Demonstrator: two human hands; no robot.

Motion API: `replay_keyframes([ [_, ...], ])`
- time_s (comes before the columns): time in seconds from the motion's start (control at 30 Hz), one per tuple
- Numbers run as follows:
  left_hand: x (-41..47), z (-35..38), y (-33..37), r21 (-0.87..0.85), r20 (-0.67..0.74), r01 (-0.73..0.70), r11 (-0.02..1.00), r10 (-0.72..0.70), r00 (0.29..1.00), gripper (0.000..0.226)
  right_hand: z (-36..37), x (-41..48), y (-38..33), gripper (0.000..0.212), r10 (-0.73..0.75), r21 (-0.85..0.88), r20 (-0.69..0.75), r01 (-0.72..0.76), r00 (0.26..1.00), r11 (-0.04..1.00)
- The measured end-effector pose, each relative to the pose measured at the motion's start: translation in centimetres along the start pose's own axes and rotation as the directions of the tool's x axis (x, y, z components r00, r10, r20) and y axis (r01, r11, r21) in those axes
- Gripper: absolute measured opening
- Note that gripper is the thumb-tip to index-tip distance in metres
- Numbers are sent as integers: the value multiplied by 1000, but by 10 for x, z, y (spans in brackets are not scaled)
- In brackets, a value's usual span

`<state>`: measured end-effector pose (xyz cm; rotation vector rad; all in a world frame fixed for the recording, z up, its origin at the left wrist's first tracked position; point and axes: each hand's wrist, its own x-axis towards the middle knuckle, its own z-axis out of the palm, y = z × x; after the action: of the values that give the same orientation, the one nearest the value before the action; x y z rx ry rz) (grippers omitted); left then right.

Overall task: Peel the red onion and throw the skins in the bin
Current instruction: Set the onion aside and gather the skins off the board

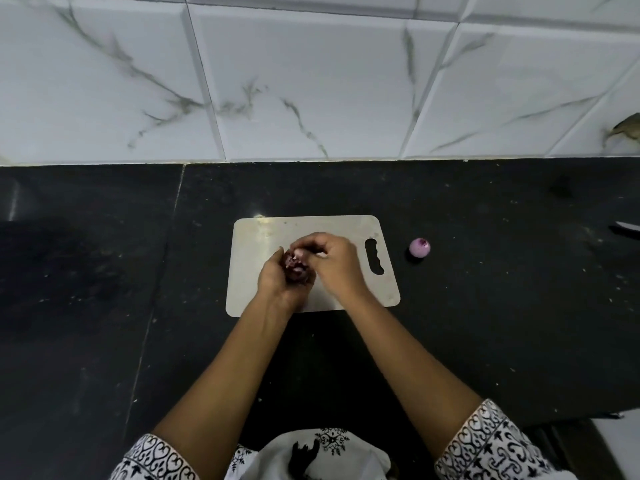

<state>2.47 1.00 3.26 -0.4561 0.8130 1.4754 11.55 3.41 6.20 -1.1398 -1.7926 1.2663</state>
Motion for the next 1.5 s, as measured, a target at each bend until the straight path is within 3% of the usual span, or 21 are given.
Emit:
replay_keyframes([
  [0.07, -5, 2, -3, -68, 46, 53, 996, -50, 998, 36, 15, -11, 5, 18, -230, -317, 20, 225, 973, 922],
  [0.13, -4, -4, -2, -67, 62, 54, 996, -50, 997, 39, 26, -17, 16, 21, -348, -493, 51, 327, 936, 806],
  [0.23, -3, -15, 3, -4, 63, 53, 999, -53, 997, 38, 34, -18, 28, 30, -342, -597, 112, 338, 933, 727],
  [0.27, -3, -19, 4, 5, 47, 57, 998, -57, 997, 38, 35, -17, 34, 24, -374, -639, 150, 378, 915, 670],
  [0.33, -1, -28, 2, 0, 0, 51, 999, -51, 999, 38, 30, -21, 35, 20, -402, -696, 292, 481, 868, 533],
  [0.37, -2, -30, 2, -11, -16, 36, 999, -36, 999, 38, 28, -25, 33, 26, -370, -684, 369, 519, 853, 513],
  [0.5, -3, -29, -1, -24, -34, -8, 1000, 7, 999, 40, 27, -37, 35, 42, -357, -619, 435, 563, 827, 548],
  [0.6, -3, -30, -4, -16, 2, 32, 999, -32, 999, 36, 27, -40, 40, 36, -477, -569, 233, 517, 847, 640],
  [0.73, 7, -29, -1, 84, 14, 23, 996, -24, 1000, 35, 22, -39, 33, 24, -505, -472, 121, 497, 854, 728],
  [0.87, 1, -16, 1, 125, 28, -1, 992, -2, 1000, 42, 15, -38, 30, 22, -418, -233, 30, 413, 908, 880],
  [0.97, 5, -13, 4, 95, -21, -23, 995, 25, 999, 40, 5, -39, 25, 15, -202, 9, -117, 204, 972, 979],
  [1.07, 7, -14, 5, 139, -9, -24, 990, 26, 1000, 39, -1, -29, 23, 20, -188, -119, -125, 174, 974, 978],
  [1.17, 11, -15, 6, 165, 66, -23, 986, 12, 998, 34, 4, -21, 22, 31, -246, -313, 96, 264, 964, 912],
  [1.33, 12, -20, 7, 136, 64, 18, 991, -27, 998, 42, 18, -18, 24, 30, -417, -603, 132, 407, 899, 686],
  [1.37, 11, -19, 8, 126, 65, 8, 992, -17, 998, 38, 18, -18, 26, 29, -412, -581, 139, 411, 900, 702],
  [1.4, 11, -16, 12, 112, 64, -6, 994, -1, 998, 32, 15, -18, 25, 28, -365, -491, 100, 365, 926, 791],
  [1.43, 12, -13, 19, 98, 52, -30, 995, 25, 998, 30, 9, -18, 24, 28, -278, -353, 38, 273, 960, 895],
  [1.5, 13, -11, 36, 71, 12, -74, 995, 73, 997, 38, -8, -15, 36, 30, -120, -246, -76, 98, 990, 964],
])
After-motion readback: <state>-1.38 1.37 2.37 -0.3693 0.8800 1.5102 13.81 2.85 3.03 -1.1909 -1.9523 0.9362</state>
